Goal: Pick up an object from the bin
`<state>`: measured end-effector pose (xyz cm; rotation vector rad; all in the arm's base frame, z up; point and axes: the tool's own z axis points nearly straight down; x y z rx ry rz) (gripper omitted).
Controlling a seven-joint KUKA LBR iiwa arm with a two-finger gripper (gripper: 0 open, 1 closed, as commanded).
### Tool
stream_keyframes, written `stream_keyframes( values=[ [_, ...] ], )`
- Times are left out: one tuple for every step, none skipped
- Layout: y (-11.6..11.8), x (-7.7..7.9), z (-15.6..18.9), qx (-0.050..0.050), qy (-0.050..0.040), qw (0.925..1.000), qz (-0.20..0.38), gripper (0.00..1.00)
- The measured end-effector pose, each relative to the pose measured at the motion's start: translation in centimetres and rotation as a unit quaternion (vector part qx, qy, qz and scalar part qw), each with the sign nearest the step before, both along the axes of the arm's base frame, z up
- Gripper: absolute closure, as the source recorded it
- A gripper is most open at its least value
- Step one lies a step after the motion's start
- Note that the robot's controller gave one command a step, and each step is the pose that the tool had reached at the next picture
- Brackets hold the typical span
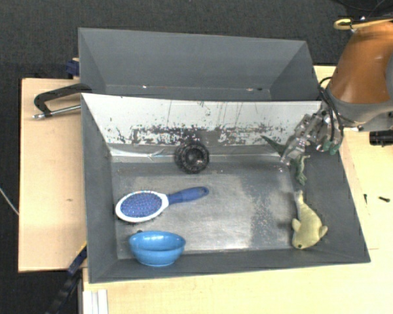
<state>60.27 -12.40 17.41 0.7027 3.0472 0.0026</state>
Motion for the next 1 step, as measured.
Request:
stream_keyframes(
  values=[
    [0.37, -0.41, 4.27, -0.001, 0.0020, 0.9997, 0.026, 1.00]
  ],
)
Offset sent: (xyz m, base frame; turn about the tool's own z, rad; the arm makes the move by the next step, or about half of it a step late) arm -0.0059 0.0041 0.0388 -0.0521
